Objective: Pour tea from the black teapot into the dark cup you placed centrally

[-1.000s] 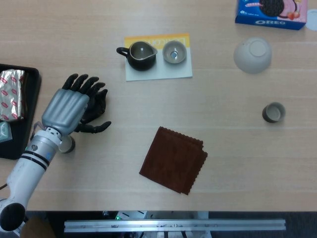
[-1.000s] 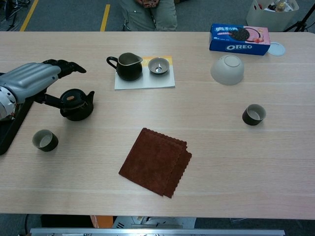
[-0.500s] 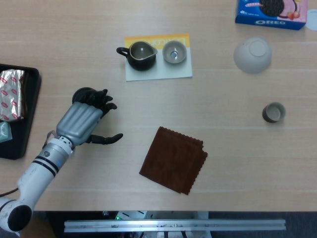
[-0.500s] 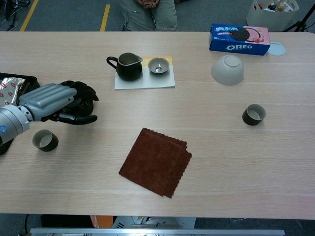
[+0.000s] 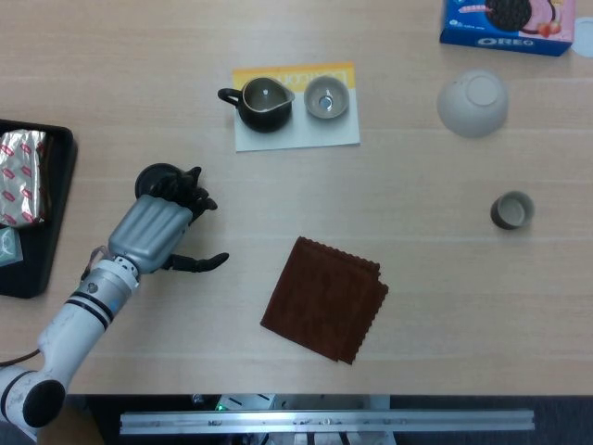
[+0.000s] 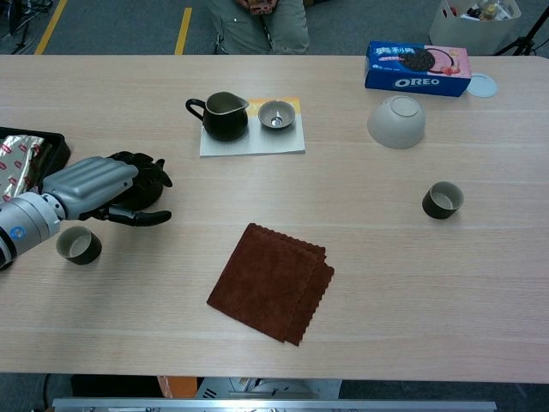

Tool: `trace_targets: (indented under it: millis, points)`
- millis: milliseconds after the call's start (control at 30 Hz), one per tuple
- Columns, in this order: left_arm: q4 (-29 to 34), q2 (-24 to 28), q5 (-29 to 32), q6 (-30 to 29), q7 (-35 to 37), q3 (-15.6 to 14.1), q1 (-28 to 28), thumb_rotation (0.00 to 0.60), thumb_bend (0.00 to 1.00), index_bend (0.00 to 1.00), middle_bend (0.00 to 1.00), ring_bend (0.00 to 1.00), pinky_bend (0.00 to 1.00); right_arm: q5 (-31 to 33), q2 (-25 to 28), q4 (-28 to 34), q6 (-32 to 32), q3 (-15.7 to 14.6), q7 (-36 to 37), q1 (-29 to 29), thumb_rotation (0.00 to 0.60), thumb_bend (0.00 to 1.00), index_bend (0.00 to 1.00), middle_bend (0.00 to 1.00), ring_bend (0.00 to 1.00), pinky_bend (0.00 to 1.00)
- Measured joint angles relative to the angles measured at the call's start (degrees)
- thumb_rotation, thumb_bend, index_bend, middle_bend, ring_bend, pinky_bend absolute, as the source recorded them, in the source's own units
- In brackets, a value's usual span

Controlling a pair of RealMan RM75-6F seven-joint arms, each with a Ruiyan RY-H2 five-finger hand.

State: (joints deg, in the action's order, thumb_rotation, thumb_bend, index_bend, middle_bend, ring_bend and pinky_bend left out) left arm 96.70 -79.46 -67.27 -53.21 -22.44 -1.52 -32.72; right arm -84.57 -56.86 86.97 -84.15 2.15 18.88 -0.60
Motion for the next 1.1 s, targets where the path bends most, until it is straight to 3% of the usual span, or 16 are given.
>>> trace_targets:
  millis: [700,1100]
  points:
    - [4.02,6.23,-4.83,-1.68,-1.48,-4.87,2.26,0.109,0.15,0.20,0.19,0.01,0.00,-0.81,-0.07,0.25,-0.47,-0.09,0.04,-0.07,0.600,0.12,0.22,0.16,0.01,0.13]
    - [5.14,8.17,-4.20,-1.86,-0.88,-5.15,3.18,0.150,0.15,0.20,0.19,0.01,0.00,-1.01,-0.19,0.36,-0.63,0.03,-0.09,0.06,0.600,0.12,0.22,0.16,0.01,0.13]
